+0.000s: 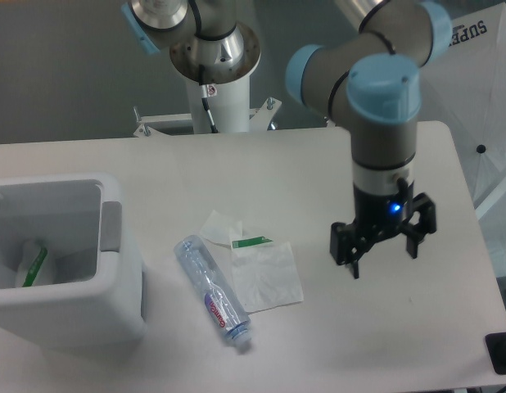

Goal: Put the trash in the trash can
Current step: 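Move the gripper down toward the crumpled plastic water bottle, then lower the gripper onto the bottle and close on it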

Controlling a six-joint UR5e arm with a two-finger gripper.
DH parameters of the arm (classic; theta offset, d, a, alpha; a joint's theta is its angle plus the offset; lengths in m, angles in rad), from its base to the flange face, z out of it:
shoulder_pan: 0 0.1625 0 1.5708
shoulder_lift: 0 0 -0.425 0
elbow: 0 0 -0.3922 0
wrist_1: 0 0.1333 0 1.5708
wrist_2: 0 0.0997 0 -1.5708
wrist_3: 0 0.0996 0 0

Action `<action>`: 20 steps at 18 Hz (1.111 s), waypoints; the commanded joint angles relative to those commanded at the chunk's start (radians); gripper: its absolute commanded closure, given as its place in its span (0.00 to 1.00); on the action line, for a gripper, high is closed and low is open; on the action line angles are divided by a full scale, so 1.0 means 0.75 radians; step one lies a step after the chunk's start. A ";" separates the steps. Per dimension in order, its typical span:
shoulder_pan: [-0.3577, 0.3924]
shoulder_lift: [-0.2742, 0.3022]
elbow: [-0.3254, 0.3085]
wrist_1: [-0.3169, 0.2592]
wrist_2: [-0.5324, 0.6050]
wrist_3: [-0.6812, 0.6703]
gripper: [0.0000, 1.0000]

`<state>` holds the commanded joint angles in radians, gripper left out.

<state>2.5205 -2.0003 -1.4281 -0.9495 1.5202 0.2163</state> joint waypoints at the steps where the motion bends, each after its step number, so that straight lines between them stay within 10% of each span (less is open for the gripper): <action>1: -0.022 0.000 0.000 0.000 -0.006 -0.002 0.00; 20: -0.221 -0.307 0.055 0.127 -0.059 -0.258 0.00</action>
<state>2.3547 -2.2303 -1.3868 -0.8544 1.4757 0.0231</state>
